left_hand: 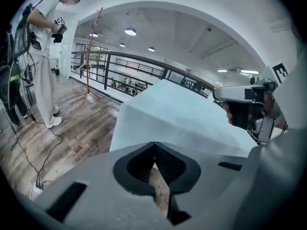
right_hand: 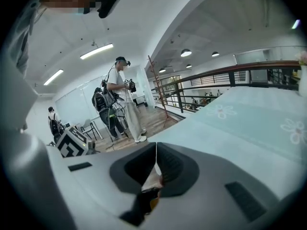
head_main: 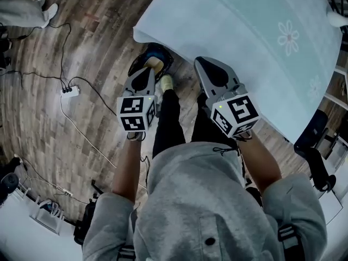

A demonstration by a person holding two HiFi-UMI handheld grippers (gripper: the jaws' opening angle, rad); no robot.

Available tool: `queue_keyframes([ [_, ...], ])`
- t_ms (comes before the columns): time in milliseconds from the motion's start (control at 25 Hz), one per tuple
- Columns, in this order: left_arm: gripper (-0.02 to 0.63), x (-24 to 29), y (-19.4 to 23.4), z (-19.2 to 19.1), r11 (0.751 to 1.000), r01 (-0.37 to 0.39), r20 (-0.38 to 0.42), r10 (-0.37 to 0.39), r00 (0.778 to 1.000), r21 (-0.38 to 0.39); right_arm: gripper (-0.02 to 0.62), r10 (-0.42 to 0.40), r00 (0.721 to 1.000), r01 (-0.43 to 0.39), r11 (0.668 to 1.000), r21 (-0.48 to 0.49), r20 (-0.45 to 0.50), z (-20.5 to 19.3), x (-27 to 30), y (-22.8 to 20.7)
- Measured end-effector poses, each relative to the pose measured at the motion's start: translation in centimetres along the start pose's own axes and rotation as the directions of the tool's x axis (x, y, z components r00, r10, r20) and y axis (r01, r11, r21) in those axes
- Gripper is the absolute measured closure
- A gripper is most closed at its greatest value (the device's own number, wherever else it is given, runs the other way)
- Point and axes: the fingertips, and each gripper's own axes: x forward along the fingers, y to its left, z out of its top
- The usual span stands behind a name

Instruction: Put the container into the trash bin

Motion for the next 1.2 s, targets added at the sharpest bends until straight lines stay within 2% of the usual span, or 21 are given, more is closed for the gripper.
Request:
queue_keyframes([
  [240, 0.586, -2.5, -0.8, 5.0, 0.998, -0.027, 0.084, 0.022, 0.996, 0.057, 0.568, -0.019, 0.995, 0.020, 1.000, -0.013, 0.102, 4.8, -1.5, -0.4],
  [480, 0.586, -4.5, -3.7, 10.0, 0.992, 0.004, 0.157, -0.024, 0.987, 0.127, 0.568, -0.061, 0.980, 0.075, 0.995, -0.067, 0.192, 8.9, -5.1, -0.9],
  [640, 0.586, -4.4, -7.6, 13.1, 0.979, 0.053, 0.182, -0.089, 0.979, 0.196, 0.568, -0.144, 0.959, 0.167, 0.983, -0.077, 0.244, 10.7, -9.4, -3.8],
  [800, 0.586, -3.1, -12.8, 16.3, 0.946, 0.132, 0.185, -0.193, 0.964, 0.295, 0.568, -0.280, 0.912, 0.308, 0.950, -0.050, 0.301, 11.8, -15.2, -8.0],
  [960, 0.586, -1.8, -19.2, 17.8, 0.912, 0.205, 0.165, -0.277, 0.946, 0.356, 0.568, -0.406, 0.856, 0.427, 0.904, 0.006, 0.320, 11.1, -22.5, -12.6],
  [1080, 0.586, -0.2, -25.3, 18.6, 0.873, 0.264, 0.146, -0.348, 0.926, 0.409, 0.568, -0.504, 0.798, 0.517, 0.854, 0.054, 0.331, 9.9, -28.8, -16.4],
  [1200, 0.586, 1.3, -31.7, 18.5, 0.820, 0.329, 0.107, -0.422, 0.900, 0.469, 0.568, -0.602, 0.729, 0.605, 0.789, 0.107, 0.325, 7.6, -35.0, -19.6],
])
